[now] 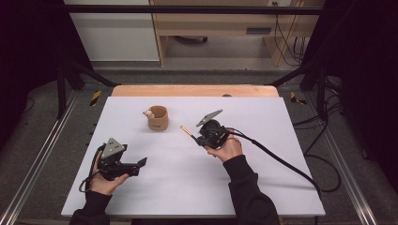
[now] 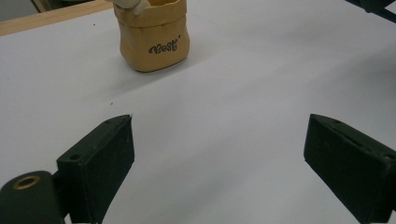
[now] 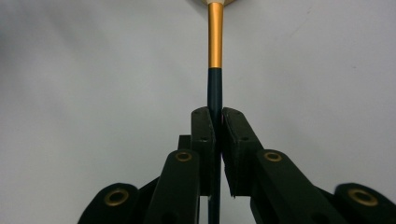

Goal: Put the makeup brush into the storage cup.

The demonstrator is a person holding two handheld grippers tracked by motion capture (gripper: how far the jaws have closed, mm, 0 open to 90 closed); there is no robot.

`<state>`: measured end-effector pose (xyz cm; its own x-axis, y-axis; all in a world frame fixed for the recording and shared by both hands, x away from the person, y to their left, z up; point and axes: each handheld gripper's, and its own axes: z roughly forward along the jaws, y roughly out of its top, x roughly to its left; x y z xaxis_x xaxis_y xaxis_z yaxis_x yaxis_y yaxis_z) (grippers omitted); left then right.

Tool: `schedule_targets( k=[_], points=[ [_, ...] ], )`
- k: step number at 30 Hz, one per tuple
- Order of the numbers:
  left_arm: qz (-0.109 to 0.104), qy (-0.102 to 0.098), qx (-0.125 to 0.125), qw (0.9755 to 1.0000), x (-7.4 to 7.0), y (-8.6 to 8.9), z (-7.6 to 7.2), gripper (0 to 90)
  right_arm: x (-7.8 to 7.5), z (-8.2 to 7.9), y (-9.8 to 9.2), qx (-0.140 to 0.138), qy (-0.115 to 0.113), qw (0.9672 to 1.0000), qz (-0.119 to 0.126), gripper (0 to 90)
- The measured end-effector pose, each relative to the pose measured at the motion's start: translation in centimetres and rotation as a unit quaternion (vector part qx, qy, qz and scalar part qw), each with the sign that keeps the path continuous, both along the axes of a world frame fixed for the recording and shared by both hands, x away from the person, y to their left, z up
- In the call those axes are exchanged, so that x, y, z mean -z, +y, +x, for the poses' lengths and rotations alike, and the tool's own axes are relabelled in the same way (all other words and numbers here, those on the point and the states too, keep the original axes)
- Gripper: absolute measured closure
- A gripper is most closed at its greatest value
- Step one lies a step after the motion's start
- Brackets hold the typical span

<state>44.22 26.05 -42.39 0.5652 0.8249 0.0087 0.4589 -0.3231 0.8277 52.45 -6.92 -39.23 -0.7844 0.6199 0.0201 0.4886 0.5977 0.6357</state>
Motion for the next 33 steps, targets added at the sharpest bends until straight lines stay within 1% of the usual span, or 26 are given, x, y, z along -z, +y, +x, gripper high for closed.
schedule_targets(
  k=[1,2,3,5,6,7,9,10,11,12,14,15,16,23,24,25,26,27,30,31,32,33],
  points=[
    [-0.002,0.000,-0.001,1.0000,0.0,-0.1,0.0,8.0,0.0,0.0,0.0,0.000,0.000,1.0000,0.000,84.1],
    [-0.003,0.001,-0.001,1.0000,0.1,-0.1,0.0,8.0,0.0,-0.1,-0.3,0.000,-0.005,1.0000,0.004,84.1],
    [-0.005,0.000,-0.003,1.0000,0.1,-0.2,0.0,8.0,0.0,-0.4,-0.9,0.003,-0.010,0.9999,0.014,84.1],
    [-0.005,0.001,-0.002,1.0000,0.1,-0.3,0.0,8.0,0.0,-0.8,-1.5,0.004,-0.015,0.9996,0.023,84.1],
    [-0.002,0.002,-0.001,1.0000,0.1,-0.3,0.0,8.0,0.0,-0.8,-1.5,0.004,-0.015,0.9996,0.023,84.1],
    [-0.006,0.001,-0.003,1.0000,0.1,-0.4,0.0,8.0,0.0,-1.0,-1.8,0.004,-0.018,0.9995,0.026,84.1],
    [-0.002,0.002,0.000,1.0000,0.1,-0.4,0.0,8.0,0.0,-1.3,-2.5,0.005,-0.022,0.9989,0.041,84.1],
    [-0.003,0.002,-0.001,1.0000,0.1,-0.5,0.0,8.0,0.0,-1.8,-3.1,0.007,-0.029,0.9984,0.048,84.1],
    [-0.006,0.001,-0.002,1.0000,0.1,-0.6,-0.1,8.0,0.0,-2.0,-3.4,0.008,-0.031,0.9980,0.054,84.1],
    [-0.006,0.001,-0.002,1.0000,0.1,-0.6,-0.1,8.0,0.0,-2.0,-3.4,0.008,-0.031,0.9980,0.054,84.1],
    [-0.007,0.002,-0.002,1.0000,0.1,-0.8,-0.1,8.0,0.2,-2.6,-4.2,0.011,-0.035,0.9971,0.066,84.1],
    [-0.002,0.003,0.002,1.0000,0.1,-0.9,-0.1,8.0,0.2,-2.8,-4.5,0.009,-0.037,0.9970,0.068,84.1],
    [-0.002,0.003,0.002,1.0000,0.1,-0.9,-0.1,8.1,0.2,-3.0,-4.7,0.009,-0.037,0.9967,0.071,84.1],
    [-0.013,0.002,0.005,0.9999,0.1,-1.6,-0.3,8.1,0.4,-4.2,-6.1,0.007,-0.057,0.9928,0.106,84.1],
    [-0.013,0.002,0.005,0.9999,0.1,-1.6,-0.3,8.1,0.4,-4.2,-6.1,0.007,-0.057,0.9928,0.106,84.1],
    [-0.014,0.002,0.005,0.9999,0.0,-1.7,-0.3,8.2,0.5,-4.6,-6.4,0.008,-0.060,0.9910,0.119,84.0],
    [-0.015,0.002,0.006,0.9999,0.0,-1.8,-0.4,8.2,0.5,-4.6,-6.4,0.008,-0.060,0.9910,0.119,84.0],
    [-0.015,0.003,0.007,0.9999,0.0,-2.0,-0.4,8.2,0.7,-4.8,-6.7,0.008,-0.063,0.9894,0.130,84.1],
    [-0.021,0.002,0.006,0.9998,-0.1,-2.2,-0.5,8.2,0.7,-5.0,-6.8,0.008,-0.068,0.9890,0.131,84.1],
    [-0.021,0.001,0.005,0.9998,-0.1,-2.3,-0.5,8.2,0.7,-5.1,-6.8,0.005,-0.071,0.9879,0.138,84.1],
    [-0.021,0.001,0.005,0.9998,-0.1,-2.3,-0.5,8.2,0.7,-5.1,-6.8,0.005,-0.071,0.9879,0.138,84.1],
    [-0.023,0.001,0.006,0.9997,-0.2,-2.4,-0.6,8.2,0.7,-5.3,-6.8,0.002,-0.075,0.9870,0.142,84.1]
  ],
)
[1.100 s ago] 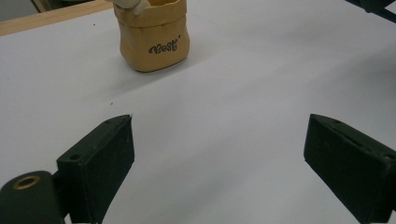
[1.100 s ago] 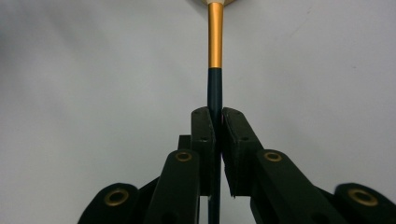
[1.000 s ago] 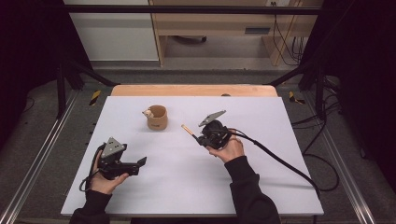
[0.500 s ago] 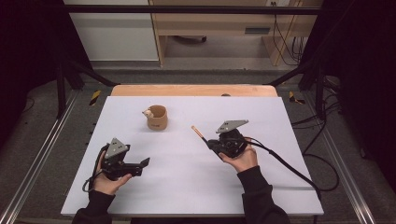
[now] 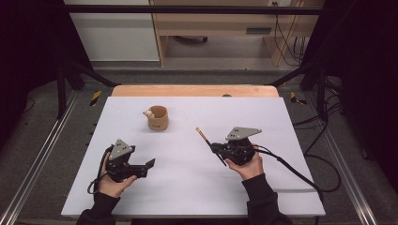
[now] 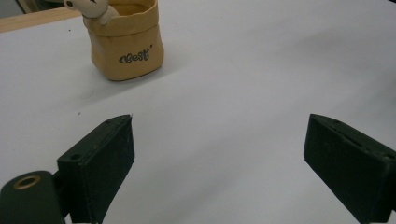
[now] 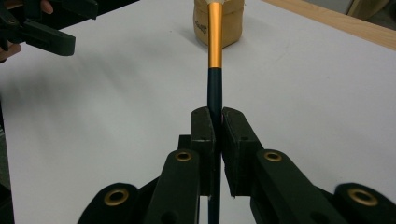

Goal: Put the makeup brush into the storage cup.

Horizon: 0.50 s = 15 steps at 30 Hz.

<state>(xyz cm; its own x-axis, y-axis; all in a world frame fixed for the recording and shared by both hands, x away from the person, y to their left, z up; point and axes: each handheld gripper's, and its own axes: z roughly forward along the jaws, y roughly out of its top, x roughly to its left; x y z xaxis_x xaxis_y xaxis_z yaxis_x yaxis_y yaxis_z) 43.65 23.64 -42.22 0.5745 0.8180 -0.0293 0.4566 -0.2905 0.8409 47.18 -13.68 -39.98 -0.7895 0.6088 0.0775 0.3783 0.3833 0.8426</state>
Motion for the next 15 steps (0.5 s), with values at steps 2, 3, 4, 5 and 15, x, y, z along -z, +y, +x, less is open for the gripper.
schedule_targets(
  k=[2,3,4,5,15],
  points=[
    [-0.008,0.000,0.001,1.0000,-0.11,-0.20,-0.08,8.3,0.09,-0.12,0.08,-0.001,-0.001,1.0000,0.001,84.1],
    [-0.008,0.000,0.001,1.0000,-0.11,-0.20,-0.08,8.4,0.12,-0.18,0.12,-0.001,-0.001,1.0000,0.002,84.1],
    [-0.009,-0.001,0.002,1.0000,-0.17,-0.35,-0.13,8.5,0.14,-0.21,0.14,-0.002,-0.001,1.0000,0.004,84.1],
    [-0.009,-0.001,0.002,1.0000,-0.17,-0.35,-0.13,8.5,0.14,-0.21,0.14,-0.002,-0.001,1.0000,0.004,84.1],
    [-0.039,-0.008,0.000,0.9992,-0.86,-0.94,-0.32,9.1,0.30,-0.53,0.46,-0.008,-0.003,0.9996,0.027,84.1]
  ],
)
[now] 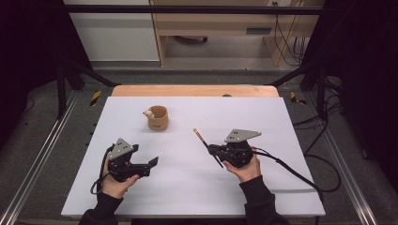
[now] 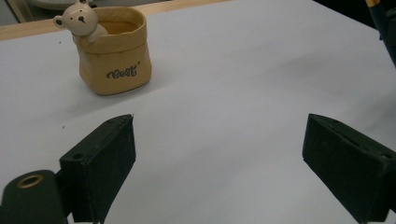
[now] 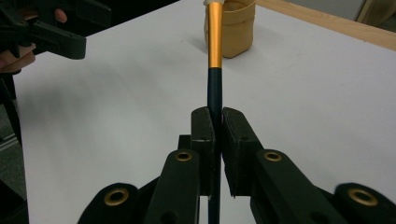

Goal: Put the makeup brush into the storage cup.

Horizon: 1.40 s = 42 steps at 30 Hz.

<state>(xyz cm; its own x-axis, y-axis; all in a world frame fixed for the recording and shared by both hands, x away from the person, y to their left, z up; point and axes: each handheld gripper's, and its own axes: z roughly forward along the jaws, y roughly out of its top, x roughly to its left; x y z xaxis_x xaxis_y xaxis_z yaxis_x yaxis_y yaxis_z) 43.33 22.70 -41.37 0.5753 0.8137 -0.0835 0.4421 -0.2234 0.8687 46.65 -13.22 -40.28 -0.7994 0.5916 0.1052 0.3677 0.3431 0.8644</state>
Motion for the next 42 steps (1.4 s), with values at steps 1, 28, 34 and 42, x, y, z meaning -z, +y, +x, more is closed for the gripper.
schedule_targets(
  k=[1,28,34,42],
  points=[
    [-0.003,0.000,0.000,1.0000,-0.1,-0.1,0.0,9.4,0.0,-0.1,0.0,-0.002,-0.001,1.0000,0.004,84.1],
    [-0.060,-0.037,0.027,0.9972,-3.2,-4.2,0.9,10.9,-0.3,-0.3,0.7,0.003,-0.007,0.9991,0.042,84.1],
    [-0.073,-0.036,0.026,0.9963,-3.2,-5.0,0.9,11.0,-0.4,-0.6,1.1,0.003,-0.014,0.9991,0.039,84.1],
    [-0.089,-0.038,0.024,0.9950,-2.9,-6.1,0.8,12.0,-0.1,-0.8,1.7,0.000,-0.018,0.9991,0.038,84.1]
  ],
)
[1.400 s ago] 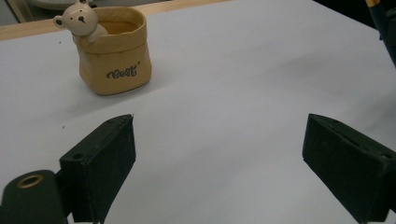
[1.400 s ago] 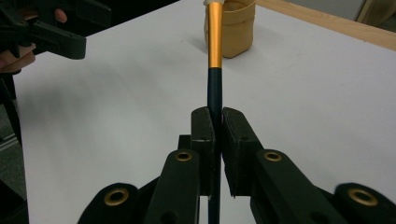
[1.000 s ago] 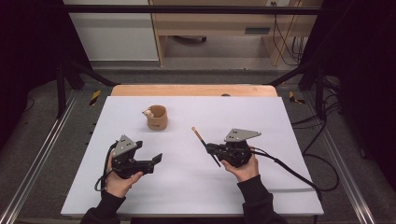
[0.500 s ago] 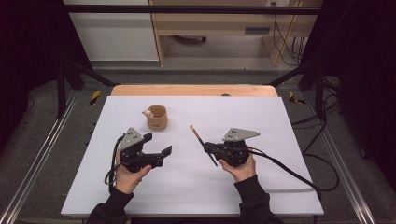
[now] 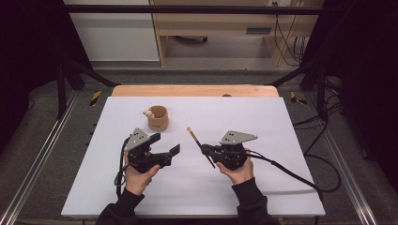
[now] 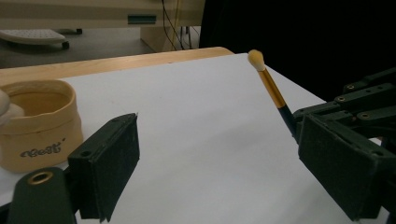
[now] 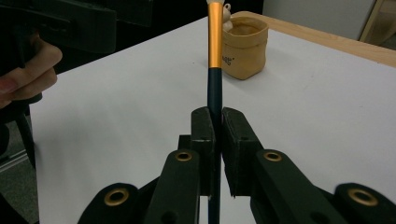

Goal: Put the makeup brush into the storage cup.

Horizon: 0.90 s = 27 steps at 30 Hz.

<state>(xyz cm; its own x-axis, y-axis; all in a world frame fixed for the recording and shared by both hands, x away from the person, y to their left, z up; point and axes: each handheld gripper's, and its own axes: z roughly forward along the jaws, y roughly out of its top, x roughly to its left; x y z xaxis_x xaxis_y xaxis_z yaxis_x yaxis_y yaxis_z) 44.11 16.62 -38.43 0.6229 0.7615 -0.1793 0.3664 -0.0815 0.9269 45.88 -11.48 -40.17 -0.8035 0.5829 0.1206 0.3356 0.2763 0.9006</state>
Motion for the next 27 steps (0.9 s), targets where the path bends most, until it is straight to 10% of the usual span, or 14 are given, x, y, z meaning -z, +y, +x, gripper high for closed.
schedule_targets(
  k=[27],
  points=[
    [-0.046,-0.004,0.004,0.9989,0.7,-2.8,0.4,18.9,0.8,-0.2,0.5,-0.003,-0.001,1.0000,-0.006,84.1]
  ],
)
